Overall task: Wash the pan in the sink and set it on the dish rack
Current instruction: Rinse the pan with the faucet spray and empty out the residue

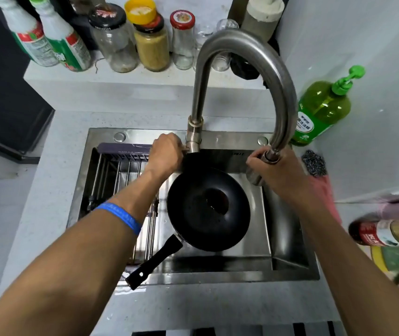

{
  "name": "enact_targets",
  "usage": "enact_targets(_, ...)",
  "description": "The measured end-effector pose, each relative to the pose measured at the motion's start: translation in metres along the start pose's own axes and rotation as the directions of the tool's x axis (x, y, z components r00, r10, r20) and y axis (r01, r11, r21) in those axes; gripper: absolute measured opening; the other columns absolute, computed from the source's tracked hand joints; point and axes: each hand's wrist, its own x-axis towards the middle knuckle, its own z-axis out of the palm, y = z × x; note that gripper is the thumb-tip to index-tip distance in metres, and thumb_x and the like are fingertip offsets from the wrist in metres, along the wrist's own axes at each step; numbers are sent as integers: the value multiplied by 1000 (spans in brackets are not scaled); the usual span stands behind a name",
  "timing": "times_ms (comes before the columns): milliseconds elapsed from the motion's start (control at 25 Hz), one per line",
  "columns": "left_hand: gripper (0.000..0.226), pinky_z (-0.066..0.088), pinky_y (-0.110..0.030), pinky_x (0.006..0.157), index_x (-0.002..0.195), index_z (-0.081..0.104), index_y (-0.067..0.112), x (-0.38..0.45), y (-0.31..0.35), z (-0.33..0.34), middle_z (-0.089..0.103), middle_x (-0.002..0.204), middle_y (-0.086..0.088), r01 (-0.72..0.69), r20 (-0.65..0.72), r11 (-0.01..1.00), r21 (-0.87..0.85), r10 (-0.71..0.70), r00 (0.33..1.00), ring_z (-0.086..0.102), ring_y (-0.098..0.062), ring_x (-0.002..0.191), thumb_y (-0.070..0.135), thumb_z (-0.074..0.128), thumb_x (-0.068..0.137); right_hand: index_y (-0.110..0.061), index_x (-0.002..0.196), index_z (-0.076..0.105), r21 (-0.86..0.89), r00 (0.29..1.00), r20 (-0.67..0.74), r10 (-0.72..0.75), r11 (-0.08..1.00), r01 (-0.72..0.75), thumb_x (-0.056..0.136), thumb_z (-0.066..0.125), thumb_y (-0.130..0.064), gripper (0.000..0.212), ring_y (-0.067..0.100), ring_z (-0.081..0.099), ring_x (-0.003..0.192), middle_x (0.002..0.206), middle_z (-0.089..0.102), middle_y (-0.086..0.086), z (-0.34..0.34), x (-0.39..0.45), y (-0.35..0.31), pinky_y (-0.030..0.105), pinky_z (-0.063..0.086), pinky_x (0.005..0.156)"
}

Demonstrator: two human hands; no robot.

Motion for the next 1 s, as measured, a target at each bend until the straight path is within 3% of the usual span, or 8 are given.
enact_targets(80,17,49,-38,71,87,70,10,-20,-14,-4,68,80,-19,-41,-14,994,-105,40,999,64,-41,87,15,55,91,-22,78,73,-52,1000,14,-10,999,11,81,67,-28,10,16,68,73,70,71,-4,-1,-1,-1,35,56,73)
enact_targets(160,27,53,-39,82,116,67,15,-48,-21,-3,73,97,-13,-64,-52,981,-186,55,997,66,-33,96,24,54,95,-11,78,72,-122,1000,21,5,993,-3,83,65,-30,21,15,66,71,70,71,-1,0,3,-2,35,53,72)
enact_targets(240,31,53,-39,86,120,63,20,-99,-31,13,72,105,-6,-19,52,981,-195,30,998,66,-28,100,33,56,93,-7,76,71,-106,1000,1,-8,994,8,84,65,-30,25,10,63,68,69,70,-2,2,7,-7,32,49,67)
enact_targets(360,35,48,-37,91,122,61,25,-203,-61,50,66,112,-1,85,303,995,59,-99,948,60,-24,107,40,58,90,-4,77,73,-43,999,-5,-52,998,52,86,68,-19,18,-5,60,61,71,72,3,4,6,-17,7,43,60)
enact_targets(440,39,47,-38,89,126,57,27,-249,-81,69,61,112,0,90,344,984,156,-140,929,54,-24,107,37,59,89,-1,80,74,-21,997,22,-68,997,68,87,69,-13,15,-7,58,59,73,73,7,6,6,-17,2,41,58)
enact_targets(640,50,40,-34,74,125,61,28,-261,-87,90,57,98,-1,78,248,992,103,-101,963,42,-19,86,16,66,77,-11,72,70,-78,995,103,-8,997,16,75,67,-32,22,24,67,69,67,70,6,13,9,9,46,57,74)
enact_targets(760,54,44,-33,80,129,56,33,-254,-82,93,56,101,0,79,289,990,116,-109,951,46,-20,91,20,66,78,-5,78,68,-98,997,69,34,995,-27,71,67,-35,31,28,65,74,74,69,13,18,9,11,44,54,72)
enact_targets(1000,48,46,-31,79,122,61,36,-252,-86,94,56,94,6,122,288,991,55,-132,948,45,-16,90,16,67,78,-17,68,68,-494,975,137,176,865,-87,84,54,-49,38,26,61,73,72,64,2,-3,0,9,36,50,72)
